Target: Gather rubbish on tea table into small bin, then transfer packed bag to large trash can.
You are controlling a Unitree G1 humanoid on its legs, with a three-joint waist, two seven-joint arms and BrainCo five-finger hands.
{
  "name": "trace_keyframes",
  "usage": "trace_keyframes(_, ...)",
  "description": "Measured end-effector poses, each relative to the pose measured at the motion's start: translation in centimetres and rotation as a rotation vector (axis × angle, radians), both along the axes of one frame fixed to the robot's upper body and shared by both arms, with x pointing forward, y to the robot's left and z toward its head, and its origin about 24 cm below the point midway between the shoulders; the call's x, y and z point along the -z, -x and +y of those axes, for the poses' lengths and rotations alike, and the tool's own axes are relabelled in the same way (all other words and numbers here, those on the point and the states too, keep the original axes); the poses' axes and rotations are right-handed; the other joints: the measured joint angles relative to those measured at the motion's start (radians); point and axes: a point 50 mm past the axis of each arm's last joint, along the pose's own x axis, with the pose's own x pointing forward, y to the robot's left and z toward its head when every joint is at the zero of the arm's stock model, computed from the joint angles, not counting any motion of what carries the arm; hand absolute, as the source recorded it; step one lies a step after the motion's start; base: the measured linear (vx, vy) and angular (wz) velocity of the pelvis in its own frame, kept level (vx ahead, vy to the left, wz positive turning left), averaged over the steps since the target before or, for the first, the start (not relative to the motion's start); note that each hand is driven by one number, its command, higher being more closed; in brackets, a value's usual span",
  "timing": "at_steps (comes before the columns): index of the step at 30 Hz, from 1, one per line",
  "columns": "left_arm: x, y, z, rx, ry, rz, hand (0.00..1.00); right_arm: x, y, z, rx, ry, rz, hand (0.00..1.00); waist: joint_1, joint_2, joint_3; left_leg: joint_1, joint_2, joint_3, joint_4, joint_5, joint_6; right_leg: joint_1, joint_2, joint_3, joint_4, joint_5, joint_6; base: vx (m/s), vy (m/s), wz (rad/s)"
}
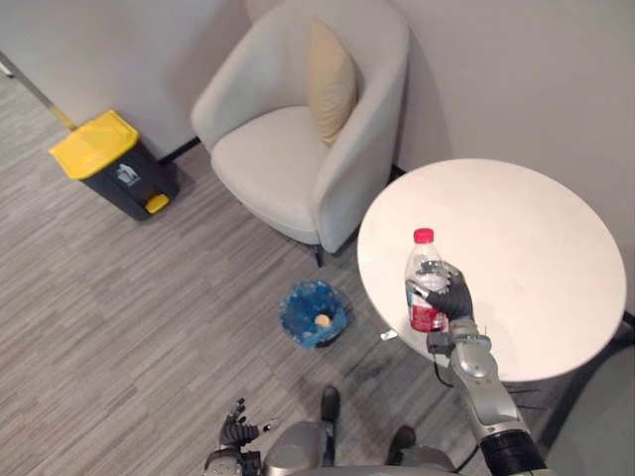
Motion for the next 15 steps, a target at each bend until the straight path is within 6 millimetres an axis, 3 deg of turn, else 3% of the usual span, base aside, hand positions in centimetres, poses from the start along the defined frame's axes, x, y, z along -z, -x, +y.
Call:
trace_keyframes(1, 0.0, 0.1, 0.0, 0.008, -0.007, 0.005, 0.00, -0.2, 0.0, -0.1, -0.012, 0.011, -0.004, 1.00, -0.004, -0.001, -0.007, 0.007, -0.002, 0.021, 0.022, 0.022, -0.017, -0.004, -0.026, -0.004, 0.043, -0.024, 0.021, 0.11, 0.137, 0.37)
trace_keyframes(4, 0.3, 0.8, 0.7, 0.011, -0.029, 0.032, 0.00, -0.2, 0.2, 0.8, -0.060, 0.023, -0.004, 1.00, 0.016, -0.040, -0.024, 0.012, -0.046, 0.004, 0.029, -0.003, -0.003, -0.009, -0.078, 0.001, 0.085, -0.044, 0.050, 0.10, 0.134, 0.19)
trace_keyframes(7, 0.5, 1.3, 1.3, 0.014, -0.043, 0.055, 0.00, 0.0, 0.2, 1.6, -0.113, 0.039, 0.005, 1.00, 0.014, -0.061, -0.016, 0.012, -0.094, -0.024, 0.111, -0.073, 0.018, -0.010, -0.168, 0.000, 0.218, -0.092, 0.077, 0.06, 0.142, 0.29)
trace_keyframes(8, 0.6, 1.5, 1.4, 0.015, -0.045, 0.066, 0.00, 0.0, 0.2, 1.7, -0.121, 0.043, 0.007, 1.00, 0.012, -0.058, -0.015, 0.009, -0.099, -0.035, 0.131, -0.095, 0.023, -0.016, -0.185, 0.010, 0.262, -0.097, 0.067, 0.04, 0.150, 0.46)
trace_keyframes(9, 0.8, 1.9, 1.4, 0.015, -0.047, 0.086, 0.00, 0.0, 0.2, 1.8, -0.140, 0.048, 0.012, 1.00, 0.004, -0.062, -0.008, 0.006, -0.110, -0.063, 0.165, -0.131, 0.026, -0.067, -0.212, 0.079, 0.388, -0.100, 0.002, 0.03, 0.152, 0.67)
trace_keyframes(10, 0.9, 2.3, 1.8, 0.022, -0.063, 0.100, 0.00, 0.0, 0.2, 2.1, -0.156, 0.046, 0.010, 1.00, -0.015, -0.060, -0.001, -0.001, -0.117, -0.109, 0.188, -0.149, 0.036, -0.134, -0.184, 0.223, 0.491, -0.135, -0.022, 0.03, 0.101, 0.80)
trace_keyframes(11, 0.9, 2.3, 2.0, 0.026, -0.071, 0.104, 0.00, 0.0, 0.1, 2.3, -0.164, 0.047, 0.010, 1.00, -0.019, -0.062, 0.003, -0.007, -0.118, -0.131, 0.196, -0.151, 0.036, -0.162, -0.152, 0.286, 0.506, -0.152, -0.007, 0.03, 0.066, 0.93)
trace_keyframes(13, 0.9, 2.6, 2.6, 0.028, -0.087, 0.118, 0.00, -0.5, -0.4, 3.3, -0.212, 0.065, -0.010, 1.00, -0.036, -0.069, 0.030, -0.032, -0.122, -0.174, 0.200, -0.147, 0.029, -0.278, -0.051, 0.429, 0.450, -0.162, 0.007, 0.03, -0.018, 0.83)
trace_keyframes(15, 0.8, 2.2, 2.7, 0.032, -0.091, 0.107, 0.00, -1.1, -0.9, 3.4, -0.247, 0.109, -0.032, 1.00, -0.037, -0.084, 0.034, -0.063, -0.141, -0.207, 0.216, -0.133, 0.009, -0.333, -0.008, 0.493, 0.344, -0.127, 0.010, 0.04, -0.050, 0.95)
